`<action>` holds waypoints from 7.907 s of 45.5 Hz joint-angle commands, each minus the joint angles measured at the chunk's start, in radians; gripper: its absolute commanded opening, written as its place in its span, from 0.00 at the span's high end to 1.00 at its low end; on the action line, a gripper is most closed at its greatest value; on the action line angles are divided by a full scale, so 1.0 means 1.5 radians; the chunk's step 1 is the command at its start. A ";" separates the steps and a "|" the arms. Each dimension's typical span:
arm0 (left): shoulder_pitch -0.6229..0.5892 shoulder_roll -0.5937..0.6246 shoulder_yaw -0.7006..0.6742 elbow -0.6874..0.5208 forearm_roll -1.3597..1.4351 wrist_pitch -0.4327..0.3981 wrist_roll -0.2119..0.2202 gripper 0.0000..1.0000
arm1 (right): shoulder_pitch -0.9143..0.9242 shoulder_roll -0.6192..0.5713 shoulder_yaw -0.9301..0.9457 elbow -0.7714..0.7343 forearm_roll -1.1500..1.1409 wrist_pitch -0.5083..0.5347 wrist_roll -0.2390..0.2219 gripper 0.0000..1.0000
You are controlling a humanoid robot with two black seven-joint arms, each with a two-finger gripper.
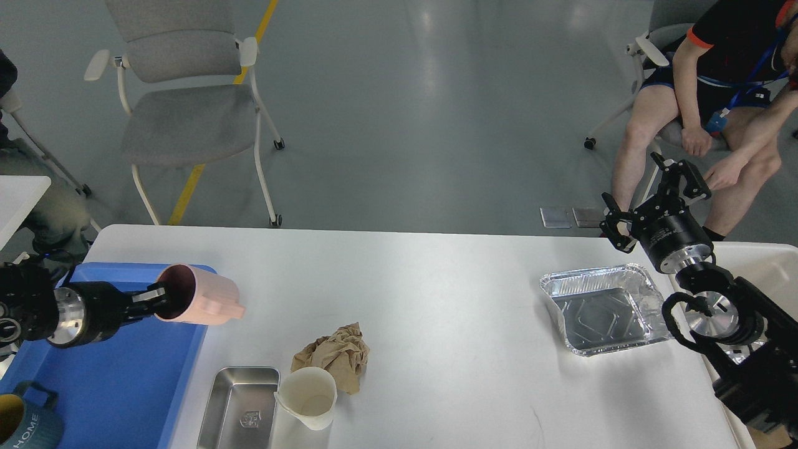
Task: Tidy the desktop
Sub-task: 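Carry the pink mug into the blue tray and release it, then grasp the small metal tray with the left gripper and lift it, then lower the small metal tray into the blue tray and release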
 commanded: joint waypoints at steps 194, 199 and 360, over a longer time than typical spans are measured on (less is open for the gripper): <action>0.212 -0.223 -0.032 0.049 0.103 0.039 0.114 0.57 | -0.033 0.012 0.000 0.002 -0.001 0.001 0.001 0.00; 0.218 -0.225 -0.033 0.049 0.098 0.038 0.151 0.94 | -0.033 0.012 0.000 0.002 -0.001 0.001 0.001 0.00; 0.168 -0.321 -0.634 0.393 -0.151 -0.093 0.102 0.04 | -0.049 0.018 -0.001 0.002 -0.002 0.001 0.001 0.00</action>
